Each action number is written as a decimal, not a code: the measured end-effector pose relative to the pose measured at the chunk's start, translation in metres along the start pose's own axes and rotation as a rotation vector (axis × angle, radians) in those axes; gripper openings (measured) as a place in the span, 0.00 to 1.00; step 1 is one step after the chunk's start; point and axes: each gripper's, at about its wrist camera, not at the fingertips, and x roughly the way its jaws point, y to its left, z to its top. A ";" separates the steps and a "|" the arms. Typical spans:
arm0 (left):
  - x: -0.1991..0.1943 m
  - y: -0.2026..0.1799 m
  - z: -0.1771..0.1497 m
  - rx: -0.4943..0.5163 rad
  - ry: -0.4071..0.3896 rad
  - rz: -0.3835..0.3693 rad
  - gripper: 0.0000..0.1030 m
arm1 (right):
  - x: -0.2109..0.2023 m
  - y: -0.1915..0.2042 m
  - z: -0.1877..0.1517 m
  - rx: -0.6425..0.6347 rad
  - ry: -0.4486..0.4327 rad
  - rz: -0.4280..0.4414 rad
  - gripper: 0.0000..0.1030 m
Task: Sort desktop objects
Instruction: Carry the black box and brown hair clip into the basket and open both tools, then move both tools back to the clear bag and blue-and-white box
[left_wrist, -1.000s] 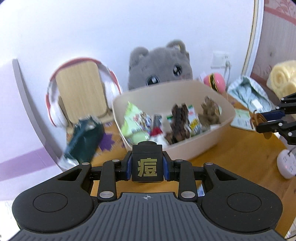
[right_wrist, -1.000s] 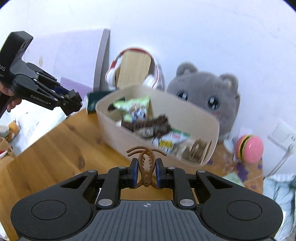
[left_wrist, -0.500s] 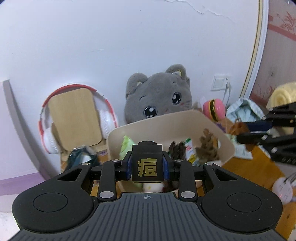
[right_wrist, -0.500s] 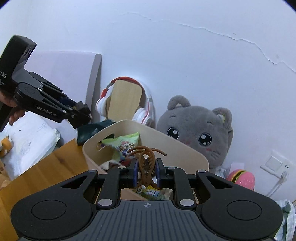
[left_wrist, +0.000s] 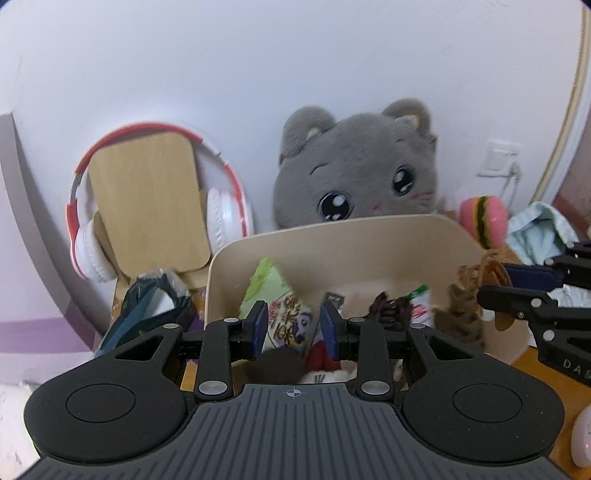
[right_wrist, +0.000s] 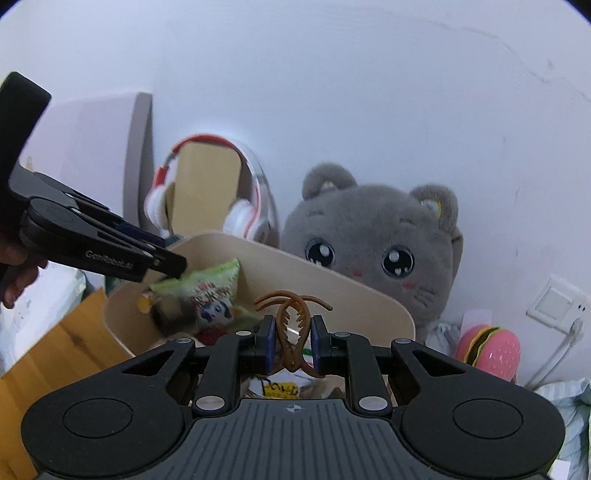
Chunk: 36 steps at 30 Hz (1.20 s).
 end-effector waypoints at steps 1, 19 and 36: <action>0.005 0.001 0.000 -0.011 0.016 0.008 0.31 | 0.007 -0.002 -0.002 0.002 0.015 -0.003 0.17; 0.018 -0.007 -0.020 -0.026 0.095 0.033 0.62 | 0.035 0.004 -0.030 -0.018 0.097 -0.009 0.58; -0.038 -0.007 -0.062 -0.085 0.077 0.087 0.65 | -0.018 0.025 -0.056 -0.072 0.024 0.041 0.76</action>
